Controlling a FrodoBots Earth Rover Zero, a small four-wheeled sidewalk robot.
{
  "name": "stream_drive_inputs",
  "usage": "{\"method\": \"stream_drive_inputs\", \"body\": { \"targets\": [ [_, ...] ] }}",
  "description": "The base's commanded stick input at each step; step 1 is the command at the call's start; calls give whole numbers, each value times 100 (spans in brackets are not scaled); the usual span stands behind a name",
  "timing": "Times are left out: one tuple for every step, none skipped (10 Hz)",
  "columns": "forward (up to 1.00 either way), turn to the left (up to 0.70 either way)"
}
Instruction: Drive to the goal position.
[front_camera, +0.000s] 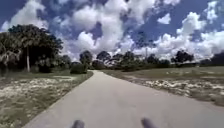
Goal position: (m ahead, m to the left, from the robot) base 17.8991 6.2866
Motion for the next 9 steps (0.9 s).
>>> {"method": "stream_drive_inputs", "body": {
  "targets": [
    [85,0],
    [85,0],
    [85,0],
    [85,0],
    [85,0],
    [85,0],
    [85,18],
    [85,34],
    [85,24]
  ]
}}
